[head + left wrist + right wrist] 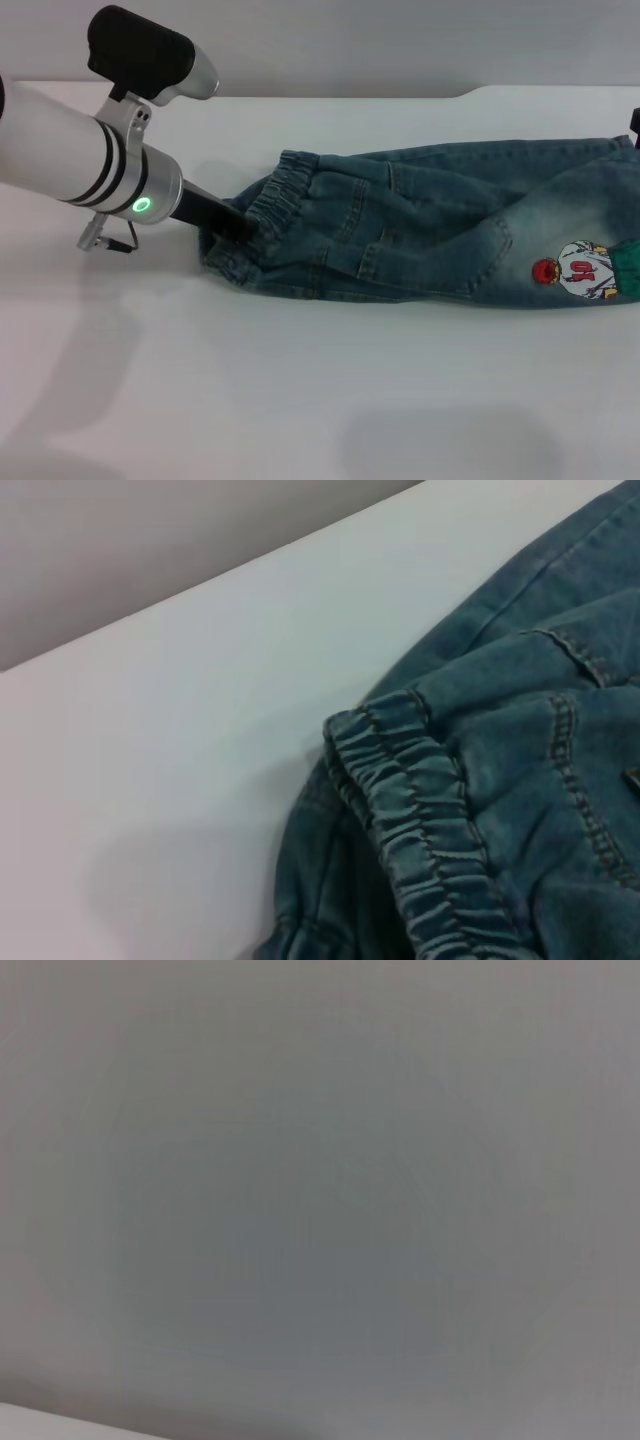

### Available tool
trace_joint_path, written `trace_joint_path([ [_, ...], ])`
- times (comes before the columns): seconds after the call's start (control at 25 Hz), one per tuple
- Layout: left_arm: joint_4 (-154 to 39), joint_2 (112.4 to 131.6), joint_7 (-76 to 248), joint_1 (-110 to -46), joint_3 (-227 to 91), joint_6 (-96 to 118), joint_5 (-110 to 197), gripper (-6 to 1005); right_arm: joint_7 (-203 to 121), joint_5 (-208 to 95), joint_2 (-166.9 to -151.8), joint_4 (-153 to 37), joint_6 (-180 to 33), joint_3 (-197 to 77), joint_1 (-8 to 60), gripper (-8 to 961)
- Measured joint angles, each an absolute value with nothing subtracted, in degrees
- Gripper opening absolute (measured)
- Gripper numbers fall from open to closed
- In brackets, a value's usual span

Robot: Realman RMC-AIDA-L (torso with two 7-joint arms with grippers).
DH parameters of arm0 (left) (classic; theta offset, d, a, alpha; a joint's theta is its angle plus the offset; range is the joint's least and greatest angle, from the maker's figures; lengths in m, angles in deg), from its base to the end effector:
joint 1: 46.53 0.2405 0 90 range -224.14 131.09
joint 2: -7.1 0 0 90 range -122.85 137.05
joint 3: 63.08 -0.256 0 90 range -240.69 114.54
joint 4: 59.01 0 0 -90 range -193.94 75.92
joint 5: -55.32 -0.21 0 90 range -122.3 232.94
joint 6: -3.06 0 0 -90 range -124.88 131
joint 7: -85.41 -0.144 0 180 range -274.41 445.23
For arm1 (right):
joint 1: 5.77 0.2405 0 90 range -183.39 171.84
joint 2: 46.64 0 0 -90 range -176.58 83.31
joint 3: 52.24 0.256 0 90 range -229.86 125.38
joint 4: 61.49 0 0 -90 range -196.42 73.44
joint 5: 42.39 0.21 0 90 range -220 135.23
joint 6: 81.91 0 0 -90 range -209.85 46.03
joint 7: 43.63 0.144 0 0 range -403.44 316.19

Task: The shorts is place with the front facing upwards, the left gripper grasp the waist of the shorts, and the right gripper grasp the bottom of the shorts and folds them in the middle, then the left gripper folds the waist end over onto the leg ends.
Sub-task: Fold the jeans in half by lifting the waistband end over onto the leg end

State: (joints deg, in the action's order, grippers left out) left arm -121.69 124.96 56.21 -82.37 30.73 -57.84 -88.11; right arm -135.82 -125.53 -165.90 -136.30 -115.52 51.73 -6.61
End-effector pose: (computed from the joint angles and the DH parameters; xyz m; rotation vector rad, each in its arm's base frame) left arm -0.1955 0.3965 -0.0354 -2.4285 -0.9299 0.2224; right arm 0.2959 0.3262 0.0782 -1.8635 0.6603 0.4699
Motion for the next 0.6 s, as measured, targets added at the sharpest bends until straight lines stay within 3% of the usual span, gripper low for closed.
trace_joint_path([
  [0.16, -122.1, 124.96, 56.3, -82.0, 30.9, -58.2, -88.1, 191, -135.8, -125.4, -165.90, -136.7, -115.8, 51.8, -7.1, 841],
  [0.6, -131.7, 125.15, 58.1, -76.4, 31.9, -66.1, -88.2, 91, -135.8, -124.5, -165.84, -136.8, -116.2, 52.3, -6.9, 841],
])
